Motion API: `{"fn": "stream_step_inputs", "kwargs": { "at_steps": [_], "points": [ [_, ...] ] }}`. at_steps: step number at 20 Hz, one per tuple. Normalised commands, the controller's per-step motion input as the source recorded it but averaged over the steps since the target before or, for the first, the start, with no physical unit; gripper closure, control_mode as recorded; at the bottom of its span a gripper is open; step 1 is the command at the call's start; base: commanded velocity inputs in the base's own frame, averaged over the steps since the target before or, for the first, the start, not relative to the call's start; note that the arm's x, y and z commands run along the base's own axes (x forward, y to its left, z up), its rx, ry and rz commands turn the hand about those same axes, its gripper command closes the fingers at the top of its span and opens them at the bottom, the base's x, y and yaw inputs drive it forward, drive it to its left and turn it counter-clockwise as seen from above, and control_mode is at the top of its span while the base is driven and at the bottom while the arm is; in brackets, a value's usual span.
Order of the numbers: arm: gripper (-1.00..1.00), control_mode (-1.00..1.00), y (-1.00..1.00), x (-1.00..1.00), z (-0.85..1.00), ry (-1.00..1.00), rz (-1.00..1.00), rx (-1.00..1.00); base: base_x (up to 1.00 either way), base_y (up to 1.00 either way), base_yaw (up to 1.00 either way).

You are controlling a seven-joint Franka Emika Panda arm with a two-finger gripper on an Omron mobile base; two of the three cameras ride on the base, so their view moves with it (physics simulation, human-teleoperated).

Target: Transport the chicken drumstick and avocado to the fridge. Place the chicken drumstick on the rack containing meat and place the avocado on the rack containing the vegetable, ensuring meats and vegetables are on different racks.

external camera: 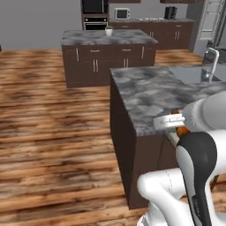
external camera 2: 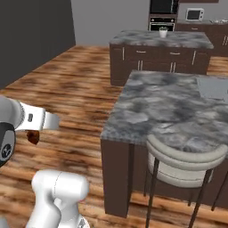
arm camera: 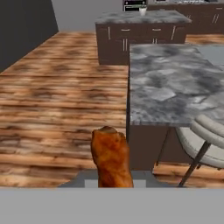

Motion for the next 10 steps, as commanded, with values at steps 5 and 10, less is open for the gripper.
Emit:
{"fn": "stream_step_inputs", "kwargs": {
  "at_steps": [5,10],
  "points": [
    [1.0,1.0,0.0,0.0,0.0,0.0,0.0,0.0,1.0,1.0,-0.03],
    [1.0,1.0,0.0,0.0,0.0,0.0,0.0,0.0,1.0,1.0,-0.07]
  ]
}}
